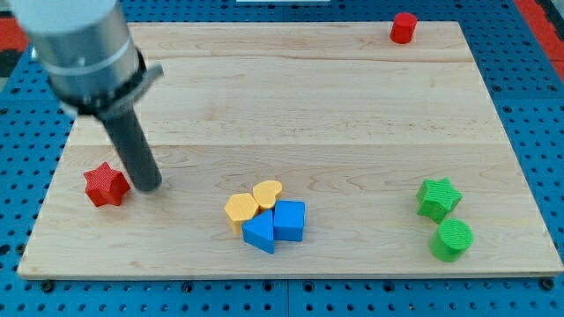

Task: Push the red star closer to the red circle

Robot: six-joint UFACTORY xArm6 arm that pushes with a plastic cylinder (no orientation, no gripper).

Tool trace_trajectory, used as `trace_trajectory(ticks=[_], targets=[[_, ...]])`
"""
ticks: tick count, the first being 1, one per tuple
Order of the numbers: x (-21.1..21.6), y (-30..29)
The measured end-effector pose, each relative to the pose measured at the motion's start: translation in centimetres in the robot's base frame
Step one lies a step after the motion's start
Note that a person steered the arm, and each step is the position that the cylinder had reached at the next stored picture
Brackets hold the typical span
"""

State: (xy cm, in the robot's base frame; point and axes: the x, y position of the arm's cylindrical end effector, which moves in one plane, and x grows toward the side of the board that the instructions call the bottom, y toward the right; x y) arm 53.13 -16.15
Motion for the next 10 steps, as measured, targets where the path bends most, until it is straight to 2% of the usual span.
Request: trace_trajectory(ticks=[1,2,3,4,5,6,7,8,10], targets=[[4.9,-3.9],[1.4,-8.3],[-4.0,-4.3],[-5.3,1.3],[-11.2,5.3],[-15.7,4.1],[-9.7,-2.7],[-13.4,-4.7],[-22.1,5.3]])
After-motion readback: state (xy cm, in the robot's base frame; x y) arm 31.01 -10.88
